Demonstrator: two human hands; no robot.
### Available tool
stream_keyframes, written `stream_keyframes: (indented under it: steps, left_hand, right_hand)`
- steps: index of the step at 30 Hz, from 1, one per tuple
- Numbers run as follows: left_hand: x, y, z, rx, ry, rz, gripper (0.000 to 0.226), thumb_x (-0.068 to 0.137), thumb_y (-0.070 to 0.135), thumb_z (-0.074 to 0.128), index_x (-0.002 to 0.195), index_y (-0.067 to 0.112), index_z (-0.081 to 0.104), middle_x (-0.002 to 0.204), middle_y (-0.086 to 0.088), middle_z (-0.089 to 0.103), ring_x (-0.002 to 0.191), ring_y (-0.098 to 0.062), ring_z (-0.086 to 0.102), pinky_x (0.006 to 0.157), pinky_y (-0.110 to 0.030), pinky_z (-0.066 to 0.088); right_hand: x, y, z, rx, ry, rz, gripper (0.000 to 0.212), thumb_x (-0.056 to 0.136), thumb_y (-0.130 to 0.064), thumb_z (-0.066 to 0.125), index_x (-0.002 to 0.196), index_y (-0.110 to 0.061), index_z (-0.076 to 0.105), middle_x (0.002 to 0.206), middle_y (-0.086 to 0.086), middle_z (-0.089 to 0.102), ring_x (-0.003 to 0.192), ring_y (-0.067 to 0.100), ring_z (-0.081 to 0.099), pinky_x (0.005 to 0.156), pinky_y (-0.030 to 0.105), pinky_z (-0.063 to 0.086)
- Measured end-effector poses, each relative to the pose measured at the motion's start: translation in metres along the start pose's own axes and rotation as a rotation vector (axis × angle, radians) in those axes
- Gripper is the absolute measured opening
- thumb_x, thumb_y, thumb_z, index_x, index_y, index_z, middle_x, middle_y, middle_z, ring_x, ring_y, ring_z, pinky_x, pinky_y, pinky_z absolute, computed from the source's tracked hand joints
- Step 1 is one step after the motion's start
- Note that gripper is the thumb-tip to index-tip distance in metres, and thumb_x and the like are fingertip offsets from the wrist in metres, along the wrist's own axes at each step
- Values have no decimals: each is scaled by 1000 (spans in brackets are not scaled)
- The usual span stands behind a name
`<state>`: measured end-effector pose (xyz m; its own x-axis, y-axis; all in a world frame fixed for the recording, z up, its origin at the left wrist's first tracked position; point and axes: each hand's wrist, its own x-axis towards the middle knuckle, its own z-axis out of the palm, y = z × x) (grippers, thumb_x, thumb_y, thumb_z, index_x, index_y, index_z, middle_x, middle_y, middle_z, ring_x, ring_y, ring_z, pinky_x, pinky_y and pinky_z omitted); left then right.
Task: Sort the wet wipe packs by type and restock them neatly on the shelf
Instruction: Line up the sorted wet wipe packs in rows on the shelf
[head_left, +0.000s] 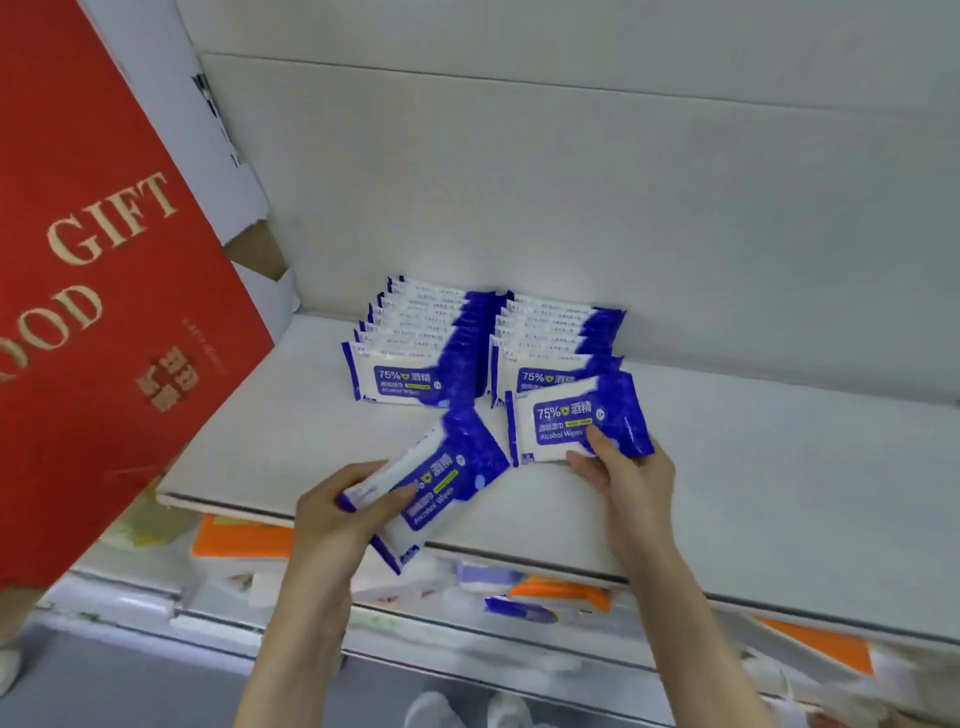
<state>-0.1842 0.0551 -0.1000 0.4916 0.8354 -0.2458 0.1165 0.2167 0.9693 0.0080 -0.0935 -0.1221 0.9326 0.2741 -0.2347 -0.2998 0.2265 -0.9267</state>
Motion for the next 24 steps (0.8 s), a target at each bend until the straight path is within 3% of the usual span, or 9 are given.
stream_keyframes:
  steps: [4, 8, 10, 12, 16, 19, 24]
  left_hand:
    - [32, 14, 10, 126, -127, 46, 20, 76, 1, 74, 81, 17, 64, 66, 14, 71, 60, -4, 66, 51, -15, 53]
    - [49, 12, 18, 170, -218, 84, 22, 77, 0, 74, 85, 19, 66, 76, 13, 73, 70, -4, 68, 59, -19, 56]
    - [55, 9, 21, 196, -254, 88, 24, 78, 2, 73, 87, 22, 65, 78, 18, 72, 73, -1, 68, 60, -18, 56]
    - [59, 6, 23, 224, -294, 87, 25, 79, 5, 72, 89, 24, 62, 77, 25, 70, 75, 4, 67, 58, -14, 53]
    - [63, 0, 27, 269, -326, 81, 27, 77, 10, 74, 91, 27, 58, 83, 17, 68, 78, 7, 65, 57, -14, 53]
    - [64, -5, 37, 276, -315, 93, 29, 76, 14, 75, 94, 28, 58, 94, 13, 66, 84, 1, 67, 61, -17, 55]
    - [67, -5, 62, 249, -315, 159, 41, 79, 14, 73, 103, 40, 53, 104, 23, 60, 94, 10, 62, 63, -15, 54]
  right_hand:
    - [9, -1, -1, -313, -21, -150, 20, 77, -8, 77, 95, -8, 68, 88, 1, 74, 78, 8, 68, 68, 25, 52]
    - [17, -4, -10, -511, -120, -261, 44, 73, -4, 79, 110, -17, 60, 101, -7, 70, 87, 6, 67, 72, 19, 52]
    - [20, -6, -14, -567, -112, -287, 41, 73, -3, 79, 105, -18, 59, 96, -10, 69, 84, 5, 65, 69, 16, 50]
    - [22, -4, -17, -556, -65, -316, 32, 74, -2, 78, 94, -16, 58, 88, -9, 68, 78, 5, 63, 66, 14, 48]
    - [24, -2, -14, -454, -12, -317, 21, 79, 2, 72, 85, -8, 54, 83, 1, 65, 71, 7, 60, 62, 14, 47]
    - [30, -2, -12, -473, -105, -305, 18, 83, 4, 67, 89, -9, 55, 88, -1, 69, 81, 10, 66, 68, 20, 52]
    - [37, -3, -10, -491, -244, -278, 18, 89, 6, 57, 99, -9, 56, 97, -6, 71, 90, 14, 69, 73, 23, 54]
